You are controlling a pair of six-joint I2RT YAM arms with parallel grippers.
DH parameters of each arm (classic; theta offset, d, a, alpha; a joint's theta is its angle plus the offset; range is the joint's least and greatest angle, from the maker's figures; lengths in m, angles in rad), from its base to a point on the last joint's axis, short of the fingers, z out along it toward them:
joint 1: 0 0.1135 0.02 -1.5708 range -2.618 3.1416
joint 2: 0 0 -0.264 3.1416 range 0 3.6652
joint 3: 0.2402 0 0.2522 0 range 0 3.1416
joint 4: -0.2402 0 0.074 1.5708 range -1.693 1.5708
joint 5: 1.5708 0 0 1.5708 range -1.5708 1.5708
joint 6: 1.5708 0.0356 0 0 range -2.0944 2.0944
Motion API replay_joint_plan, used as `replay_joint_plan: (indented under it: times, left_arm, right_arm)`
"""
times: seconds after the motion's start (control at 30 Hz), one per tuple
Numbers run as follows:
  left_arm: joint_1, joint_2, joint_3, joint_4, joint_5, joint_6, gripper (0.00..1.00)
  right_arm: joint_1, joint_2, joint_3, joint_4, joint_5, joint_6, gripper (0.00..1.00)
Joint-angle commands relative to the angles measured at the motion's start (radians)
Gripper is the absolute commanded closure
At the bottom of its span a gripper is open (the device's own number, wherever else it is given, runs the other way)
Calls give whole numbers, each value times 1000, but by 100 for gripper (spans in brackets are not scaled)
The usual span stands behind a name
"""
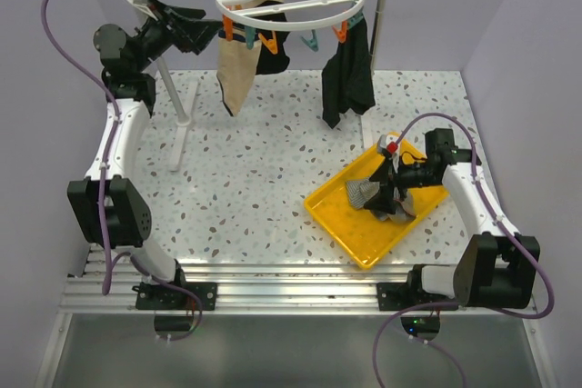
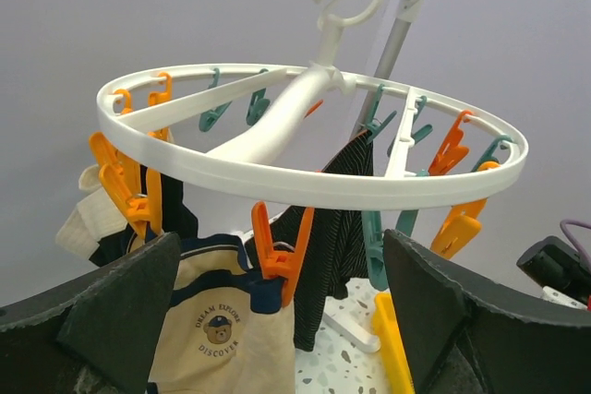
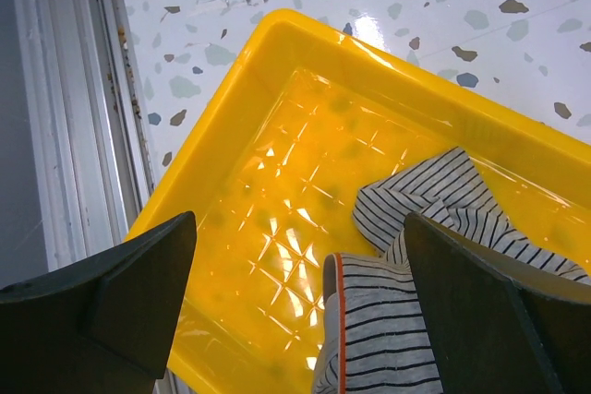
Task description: Remove the underwear clipped to the hanger
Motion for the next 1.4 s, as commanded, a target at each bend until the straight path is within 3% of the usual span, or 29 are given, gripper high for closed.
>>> replay_joint_plan:
  times: [0.0,0.3,0.5,0.7,0.9,1.07,1.1,1.17,1.2,1.37]
  left_arm:
    - [-25,30,72,-67,17,63,7]
    - [-97,124,208,-198,2,170,9]
    - [-114,181,310,-255,-36,198,20]
    - [-122,207,350,-233,-35,166,50]
    - [-128,202,336,-215,-30,144,100]
    - [-130,169,296,-192,-36,143,100]
    - [-128,162,282,-192,-41,143,75]
    - [-130,138,259,-195,-49,150,59]
    - [-128,127,250,-199,-52,161,43]
    - [-128,28,152,-233,-98,216,18]
  right_arm:
    - [6,-1,36,40,-30,39,2]
    - [9,-1,29,63,-25,54,2]
    - [9,-8,19,74,-28,60,2]
    - [9,-17,6,87,-28,72,2]
    - [8,-14,2,94,-28,76,2]
    - [9,-15,2,94,-31,76,2]
    - [9,-17,2,94,-33,76,2]
    - [8,-18,2,89,-33,74,2]
    - [9,-21,3,87,-31,71,2]
    - [11,-28,16,48,-30,25,2]
